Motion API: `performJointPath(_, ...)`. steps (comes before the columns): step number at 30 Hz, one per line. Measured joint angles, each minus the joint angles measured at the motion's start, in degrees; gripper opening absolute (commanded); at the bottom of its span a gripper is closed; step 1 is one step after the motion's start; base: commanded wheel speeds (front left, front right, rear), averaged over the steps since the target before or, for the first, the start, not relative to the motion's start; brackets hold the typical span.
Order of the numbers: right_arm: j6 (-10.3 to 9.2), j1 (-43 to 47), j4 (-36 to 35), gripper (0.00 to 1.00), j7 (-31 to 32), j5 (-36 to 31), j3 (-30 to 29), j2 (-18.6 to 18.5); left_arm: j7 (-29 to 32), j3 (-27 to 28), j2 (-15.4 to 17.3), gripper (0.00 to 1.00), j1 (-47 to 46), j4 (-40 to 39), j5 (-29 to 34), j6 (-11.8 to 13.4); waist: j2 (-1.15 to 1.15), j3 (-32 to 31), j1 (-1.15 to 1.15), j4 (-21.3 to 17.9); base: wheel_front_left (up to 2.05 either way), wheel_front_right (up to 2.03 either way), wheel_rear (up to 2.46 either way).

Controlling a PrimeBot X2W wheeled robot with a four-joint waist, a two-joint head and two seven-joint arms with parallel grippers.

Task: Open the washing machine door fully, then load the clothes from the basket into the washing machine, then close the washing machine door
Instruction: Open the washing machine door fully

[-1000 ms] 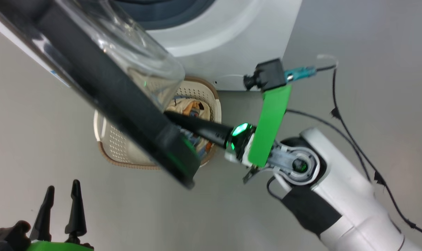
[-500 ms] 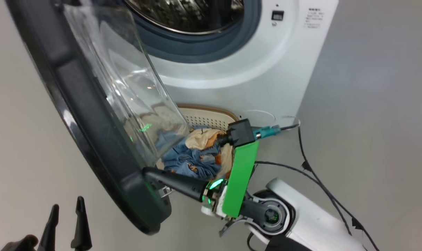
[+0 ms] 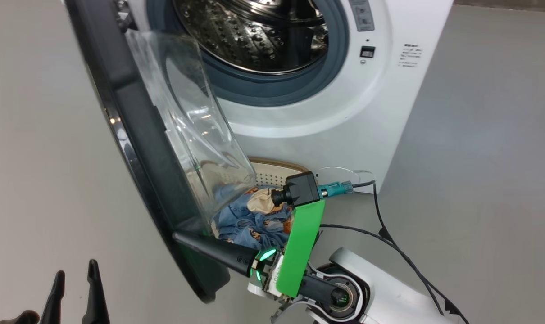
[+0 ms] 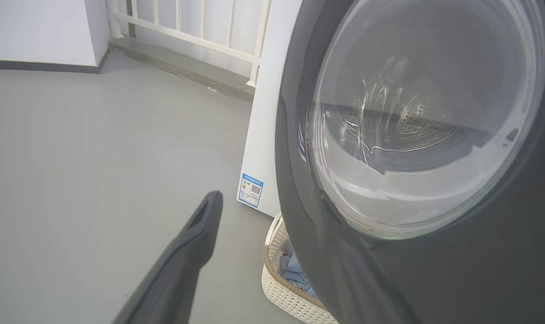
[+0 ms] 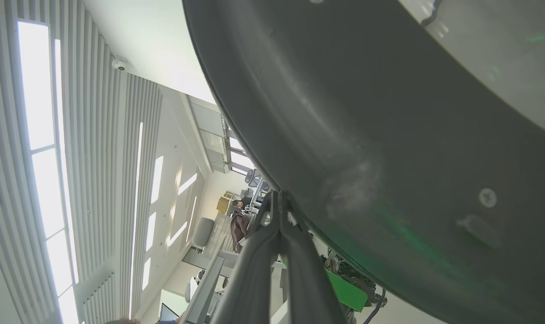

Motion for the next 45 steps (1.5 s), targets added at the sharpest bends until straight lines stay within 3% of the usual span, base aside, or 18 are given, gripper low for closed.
performJointPath(10,0.00,1.6,-1.9,0.00,0.4,-1.0,-2.7,0.1,0.0,3.0,0.0,1.00,1.0,-0.6,0.9,0.0,0.00,-0.6,0.00,-4.6,0.00,0.00,0.00)
performJointPath(13,0.00,1.7,-2.8,0.00,0.0,-4.6,-3.0,0.1,0.0,3.8,0.0,1.00,1.2,-0.9,1.0,0.0,0.00,-0.8,0.00,-6.0,0.00,0.00,0.00)
performJointPath(14,0.00,1.7,-3.2,0.17,-0.6,-6.5,-3.1,0.1,0.0,3.9,0.0,1.00,1.2,-1.0,1.2,0.0,0.00,-0.9,0.00,-6.4,0.00,0.00,0.00)
performJointPath(15,0.00,1.7,-3.7,0.43,-1.8,-8.8,-3.1,0.1,0.0,4.0,0.0,1.00,1.3,-1.1,1.5,0.0,0.00,-1.0,0.00,-6.9,0.00,0.00,0.00)
performJointPath(16,0.00,1.7,-4.4,0.43,-3.3,-11.6,-3.0,-0.1,0.0,4.1,0.0,1.00,1.4,-1.3,1.6,0.0,0.00,-1.1,0.00,-7.2,0.00,0.00,0.00)
performJointPath(17,0.00,1.7,-5.2,0.85,-5.1,-13.9,-2.8,-0.5,0.0,4.3,0.0,1.00,1.6,-1.4,1.8,0.0,0.00,-1.1,0.00,-7.6,0.00,0.00,0.00)
performJointPath(18,0.01,1.7,-5.9,1.00,-7.3,-16.5,-2.3,-1.3,0.0,4.4,0.0,1.00,1.8,-1.5,2.1,0.0,0.00,-1.2,0.00,-7.9,0.00,0.00,0.00)
performJointPath(24,0.01,1.2,-2.5,1.00,-27.1,-33.9,5.0,-10.3,0.0,5.9,0.0,1.00,2.2,-1.5,3.9,0.0,0.00,-1.8,0.00,-9.6,0.00,0.00,0.00)
performJointPath(29,0.01,1.8,1.7,1.00,-29.4,-41.2,3.3,-13.1,0.0,7.3,0.0,1.00,3.4,-1.6,4.1,0.0,0.00,-2.5,0.01,-10.7,0.00,0.00,0.00)
performJointPath(35,0.02,10.7,0.4,1.00,-29.5,-55.8,-15.0,-11.7,0.0,9.6,0.0,1.00,4.4,-1.6,4.1,0.0,0.00,-3.3,0.00,-12.7,0.00,0.00,0.00)
performJointPath(41,0.02,23.2,-1.6,1.00,-29.5,-68.3,-31.0,-8.0,0.0,9.9,0.0,1.00,5.3,-1.6,4.5,0.0,0.00,-4.4,0.00,-14.3,0.00,0.00,0.00)
performJointPath(45,0.02,27.5,-1.9,1.00,-29.5,-72.7,-37.6,-5.6,0.0,10.0,0.0,1.00,5.9,-1.6,4.5,0.0,0.00,-4.8,0.00,-15.0,0.00,0.00,0.00)
